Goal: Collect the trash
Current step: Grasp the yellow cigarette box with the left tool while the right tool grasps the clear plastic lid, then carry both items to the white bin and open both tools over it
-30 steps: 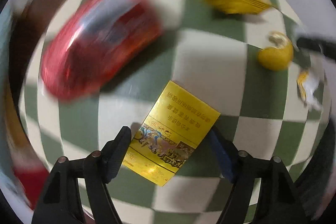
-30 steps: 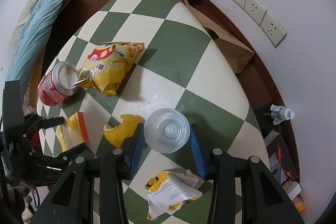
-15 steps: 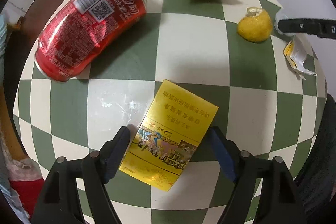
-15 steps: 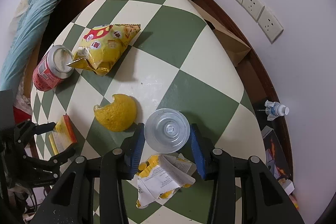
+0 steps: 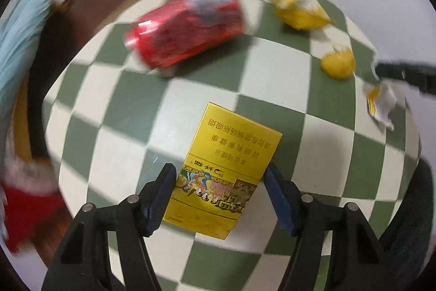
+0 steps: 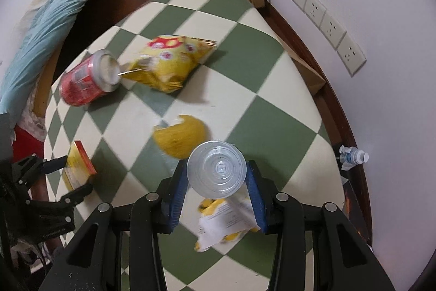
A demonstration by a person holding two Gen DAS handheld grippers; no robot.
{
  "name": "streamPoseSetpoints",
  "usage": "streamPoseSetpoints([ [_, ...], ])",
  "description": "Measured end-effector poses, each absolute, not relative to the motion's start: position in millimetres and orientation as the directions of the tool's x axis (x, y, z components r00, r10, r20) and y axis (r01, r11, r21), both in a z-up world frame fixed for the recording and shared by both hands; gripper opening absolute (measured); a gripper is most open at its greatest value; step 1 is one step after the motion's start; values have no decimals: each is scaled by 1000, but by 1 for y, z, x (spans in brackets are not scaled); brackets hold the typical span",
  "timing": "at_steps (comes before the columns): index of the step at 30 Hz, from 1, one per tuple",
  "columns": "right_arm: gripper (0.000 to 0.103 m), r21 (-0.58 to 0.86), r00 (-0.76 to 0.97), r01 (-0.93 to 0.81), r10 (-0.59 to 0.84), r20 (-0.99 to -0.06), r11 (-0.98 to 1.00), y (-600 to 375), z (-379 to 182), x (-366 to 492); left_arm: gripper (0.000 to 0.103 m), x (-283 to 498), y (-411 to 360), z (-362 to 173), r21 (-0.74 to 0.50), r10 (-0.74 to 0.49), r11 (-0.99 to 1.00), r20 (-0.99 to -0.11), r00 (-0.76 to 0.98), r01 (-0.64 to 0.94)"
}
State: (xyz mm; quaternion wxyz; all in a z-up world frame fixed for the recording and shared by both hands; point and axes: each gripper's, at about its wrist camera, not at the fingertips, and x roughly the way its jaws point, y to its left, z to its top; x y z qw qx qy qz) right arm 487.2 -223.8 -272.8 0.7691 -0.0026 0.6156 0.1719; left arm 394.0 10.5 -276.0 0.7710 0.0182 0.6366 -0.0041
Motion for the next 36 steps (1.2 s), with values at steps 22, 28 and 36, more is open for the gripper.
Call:
streamPoseSetpoints([
  [22,44,296,251,-498,462,-851,815,-55,-168,353,63,222,181,-135,-102,206,844,-844,495,-526],
  [28,44,329,177,-617,533,-828,715,50,-152,302,63,151,251,-111,-112,292,771,-812,506,-626],
  [36,44,336,10,-749,517,-856,571,208,-190,216,62,59,348,-157,-102,345,615,-857,383,-782],
])
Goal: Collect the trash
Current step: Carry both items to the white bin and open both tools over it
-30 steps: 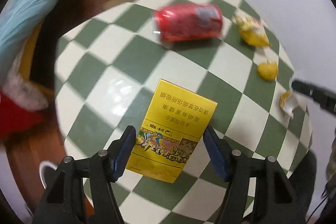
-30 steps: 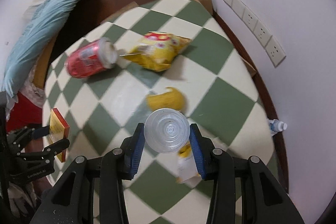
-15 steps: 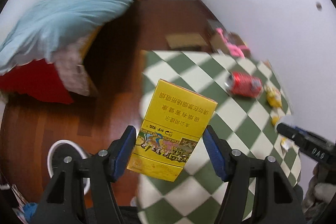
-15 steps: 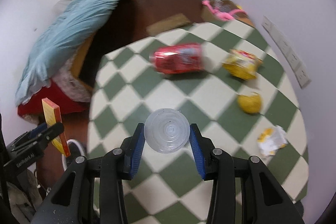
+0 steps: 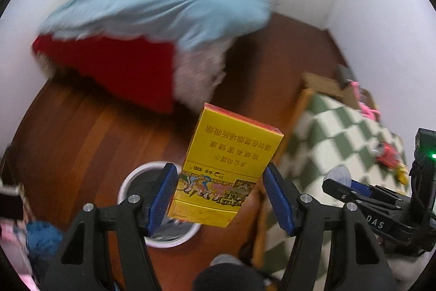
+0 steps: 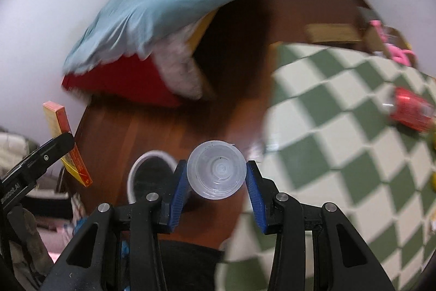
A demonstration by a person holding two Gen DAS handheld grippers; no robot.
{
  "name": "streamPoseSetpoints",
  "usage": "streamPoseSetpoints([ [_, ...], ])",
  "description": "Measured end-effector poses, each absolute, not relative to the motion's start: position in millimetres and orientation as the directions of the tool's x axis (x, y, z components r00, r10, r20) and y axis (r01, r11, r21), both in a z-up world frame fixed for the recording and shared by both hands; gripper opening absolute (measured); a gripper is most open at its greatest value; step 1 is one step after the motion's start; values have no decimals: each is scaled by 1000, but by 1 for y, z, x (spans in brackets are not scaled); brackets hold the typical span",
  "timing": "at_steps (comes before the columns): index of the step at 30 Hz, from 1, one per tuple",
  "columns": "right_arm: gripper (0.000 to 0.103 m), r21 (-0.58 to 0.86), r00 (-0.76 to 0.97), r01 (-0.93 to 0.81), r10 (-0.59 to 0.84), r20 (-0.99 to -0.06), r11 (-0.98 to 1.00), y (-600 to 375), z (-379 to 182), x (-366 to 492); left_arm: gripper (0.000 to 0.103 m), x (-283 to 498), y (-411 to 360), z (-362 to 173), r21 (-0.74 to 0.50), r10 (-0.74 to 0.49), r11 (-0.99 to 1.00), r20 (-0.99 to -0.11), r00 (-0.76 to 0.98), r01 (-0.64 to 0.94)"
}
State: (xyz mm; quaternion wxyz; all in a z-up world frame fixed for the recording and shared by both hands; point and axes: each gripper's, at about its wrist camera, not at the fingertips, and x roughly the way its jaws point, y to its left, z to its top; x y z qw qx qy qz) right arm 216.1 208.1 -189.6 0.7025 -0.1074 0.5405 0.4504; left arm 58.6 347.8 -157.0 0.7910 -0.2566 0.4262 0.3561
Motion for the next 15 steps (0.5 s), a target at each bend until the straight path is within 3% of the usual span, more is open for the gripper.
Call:
streamPoseSetpoints([
  [8,44,300,-145,-840,347,-927,451,333,-283,136,61,-17,435,-262,-231,169,395,-933,318,-889],
  [15,44,278,-218,-872,190,-957,403,393,-351,107,60,-35,477,-333,-291,13,292,-951,308,-911],
])
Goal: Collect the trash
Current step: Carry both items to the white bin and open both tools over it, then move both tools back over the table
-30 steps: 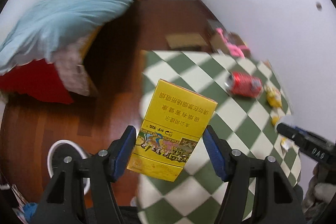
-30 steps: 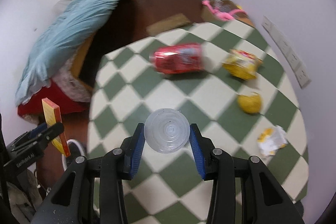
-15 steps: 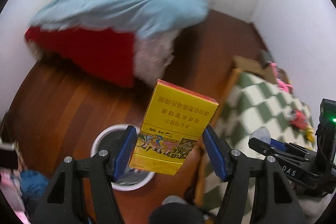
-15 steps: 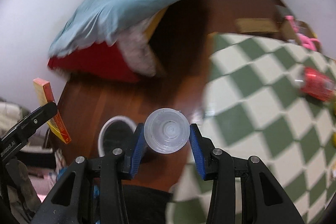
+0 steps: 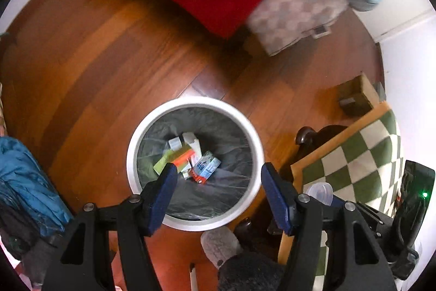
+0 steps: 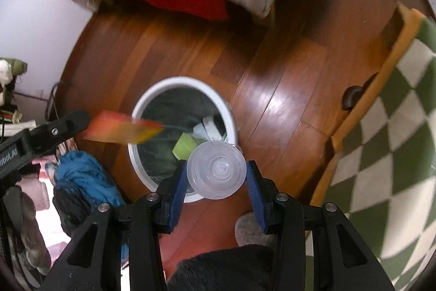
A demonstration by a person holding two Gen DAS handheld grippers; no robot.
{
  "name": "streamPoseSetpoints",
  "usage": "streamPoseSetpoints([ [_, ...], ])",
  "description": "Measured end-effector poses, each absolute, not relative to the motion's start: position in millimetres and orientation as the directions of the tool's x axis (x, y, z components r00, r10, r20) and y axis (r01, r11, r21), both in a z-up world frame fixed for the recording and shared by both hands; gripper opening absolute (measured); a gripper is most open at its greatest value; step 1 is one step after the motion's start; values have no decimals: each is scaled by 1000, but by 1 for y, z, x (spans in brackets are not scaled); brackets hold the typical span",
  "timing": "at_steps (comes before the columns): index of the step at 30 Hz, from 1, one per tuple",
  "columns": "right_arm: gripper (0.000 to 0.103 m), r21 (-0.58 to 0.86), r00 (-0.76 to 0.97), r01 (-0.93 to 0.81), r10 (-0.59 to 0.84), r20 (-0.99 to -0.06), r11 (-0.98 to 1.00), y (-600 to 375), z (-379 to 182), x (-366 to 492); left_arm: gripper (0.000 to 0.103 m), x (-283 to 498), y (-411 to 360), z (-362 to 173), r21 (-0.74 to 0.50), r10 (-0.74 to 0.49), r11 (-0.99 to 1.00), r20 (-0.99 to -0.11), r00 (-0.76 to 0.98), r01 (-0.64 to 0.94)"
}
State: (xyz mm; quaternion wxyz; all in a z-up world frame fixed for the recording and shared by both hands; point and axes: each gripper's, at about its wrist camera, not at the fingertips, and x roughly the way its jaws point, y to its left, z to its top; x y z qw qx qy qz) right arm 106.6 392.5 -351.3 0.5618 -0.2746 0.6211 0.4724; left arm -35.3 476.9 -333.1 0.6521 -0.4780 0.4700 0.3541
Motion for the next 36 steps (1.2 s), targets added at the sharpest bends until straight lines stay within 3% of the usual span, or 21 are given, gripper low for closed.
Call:
streamPoseSetpoints([
  [6,44,257,-237,-896,100,-966,363,433,-391,91,67,-49,490,-354,-242,-3,243,-968,249,-939],
  [8,45,257,-247,-898,73,-966,358,443,-404,85,90,-55,489,-358,-218,15,227,-974,227,-949],
  [9,51,251,-247,-901,58,-967,354,447,-410,84,94,-60,489,-360,-197,22,223,-978,207,-955],
  [10,70,250,-249,-902,48,-967,353,449,-414,83,96,-64,486,-361,-178,28,221,-982,188,-959],
  [12,98,261,-263,-898,42,-964,355,446,-419,83,96,-70,480,-361,-138,46,225,-987,152,-964],
  [19,99,276,-266,-893,78,-961,356,430,-411,86,96,-78,454,-349,-24,145,248,-987,62,-969],
  [23,99,187,-169,-922,82,-982,339,425,-397,86,96,-74,440,-340,46,205,274,-979,11,-961],
  [36,100,148,-84,-927,195,-977,343,389,-323,85,96,-77,401,-270,30,306,291,-950,63,-956],
])
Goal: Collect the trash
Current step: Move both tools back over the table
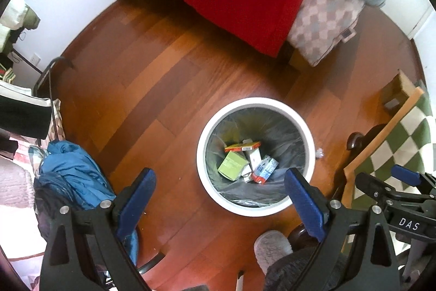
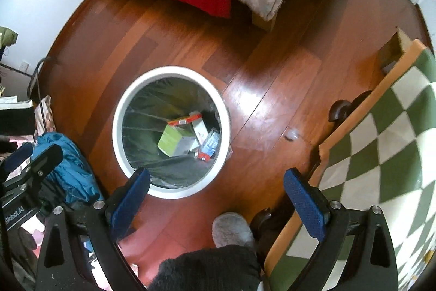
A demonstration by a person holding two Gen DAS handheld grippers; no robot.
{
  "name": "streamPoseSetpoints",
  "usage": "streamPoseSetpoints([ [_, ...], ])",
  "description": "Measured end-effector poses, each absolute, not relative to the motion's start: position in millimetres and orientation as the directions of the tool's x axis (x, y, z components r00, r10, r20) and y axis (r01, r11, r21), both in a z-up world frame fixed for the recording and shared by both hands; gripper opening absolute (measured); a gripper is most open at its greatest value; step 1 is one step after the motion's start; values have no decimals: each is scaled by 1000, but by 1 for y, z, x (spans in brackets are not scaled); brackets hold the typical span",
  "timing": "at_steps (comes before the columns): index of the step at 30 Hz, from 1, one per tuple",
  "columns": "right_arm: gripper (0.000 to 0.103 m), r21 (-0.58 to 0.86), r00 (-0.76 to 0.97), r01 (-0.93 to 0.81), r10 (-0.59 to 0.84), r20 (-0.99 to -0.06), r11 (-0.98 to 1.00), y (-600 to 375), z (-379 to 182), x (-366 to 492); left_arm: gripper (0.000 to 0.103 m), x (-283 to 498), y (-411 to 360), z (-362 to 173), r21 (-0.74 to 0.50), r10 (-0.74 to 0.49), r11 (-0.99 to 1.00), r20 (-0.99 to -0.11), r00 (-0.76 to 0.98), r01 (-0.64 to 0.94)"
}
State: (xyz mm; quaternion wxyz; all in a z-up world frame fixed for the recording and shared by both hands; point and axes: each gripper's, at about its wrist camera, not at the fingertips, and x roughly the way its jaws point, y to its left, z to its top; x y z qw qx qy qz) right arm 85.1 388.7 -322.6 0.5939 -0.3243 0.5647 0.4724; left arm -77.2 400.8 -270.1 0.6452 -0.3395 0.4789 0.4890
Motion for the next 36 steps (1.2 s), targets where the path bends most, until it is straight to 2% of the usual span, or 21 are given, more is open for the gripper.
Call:
streamPoseSetpoints([
  [10,100,200,-75,-925,360,-930,324,328,-224,80,96,-85,351,-181,7,437,306,-890,134,-952],
  [17,100,290,-97,-902,505,-858,319,265,-150,82,96,-83,302,-127,32,522,326,-839,152,-945],
  [22,100,366,-105,-863,586,-804,348,208,-112,100,96,-69,264,-104,2,532,374,-819,213,-927],
  [29,100,429,-46,-763,621,-782,484,98,-102,153,96,-7,203,-109,-42,490,514,-805,334,-856],
  [36,100,406,76,-566,536,-841,717,-45,-148,236,98,113,134,-172,-16,337,706,-872,356,-708],
])
